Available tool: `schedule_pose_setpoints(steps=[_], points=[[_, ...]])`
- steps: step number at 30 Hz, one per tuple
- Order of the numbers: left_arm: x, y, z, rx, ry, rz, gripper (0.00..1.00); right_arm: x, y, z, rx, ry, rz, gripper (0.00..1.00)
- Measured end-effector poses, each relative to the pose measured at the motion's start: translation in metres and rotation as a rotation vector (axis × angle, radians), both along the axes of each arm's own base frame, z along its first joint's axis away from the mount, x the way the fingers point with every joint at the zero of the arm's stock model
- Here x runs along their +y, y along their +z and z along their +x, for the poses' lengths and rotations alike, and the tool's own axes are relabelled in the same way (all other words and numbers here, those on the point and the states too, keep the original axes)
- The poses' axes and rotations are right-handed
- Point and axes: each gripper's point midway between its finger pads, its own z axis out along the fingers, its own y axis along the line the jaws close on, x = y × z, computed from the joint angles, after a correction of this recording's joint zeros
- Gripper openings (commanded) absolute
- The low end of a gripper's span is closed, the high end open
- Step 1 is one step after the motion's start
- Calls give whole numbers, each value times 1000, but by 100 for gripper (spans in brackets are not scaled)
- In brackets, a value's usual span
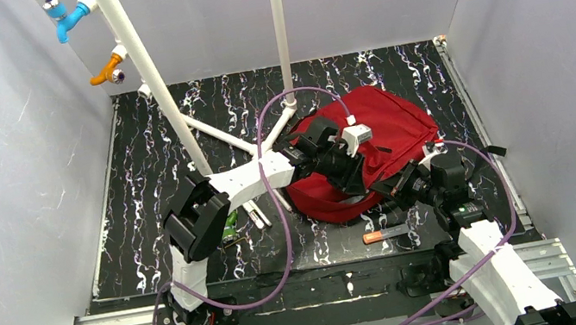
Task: Pack the student bag
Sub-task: Zip the student bag at the center of the board.
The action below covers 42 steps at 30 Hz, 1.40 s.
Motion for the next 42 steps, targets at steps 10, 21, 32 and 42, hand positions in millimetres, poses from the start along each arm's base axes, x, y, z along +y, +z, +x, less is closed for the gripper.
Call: schedule_pose_setpoints(steps=[10, 21, 32, 42], points=[[-2, 2, -7, 22, -41, -18, 38, 0, 1, 0, -1, -2, 3, 1], [0, 1, -15, 55, -64, -19, 13, 0, 1, 0, 1, -5, 8, 1], [-7, 14, -10, 71, -26, -41, 0, -1, 4, 0, -24, -3, -1, 1], [3, 9, -8, 50, -9, 25, 0, -6, 1, -1, -8, -17, -40, 1]])
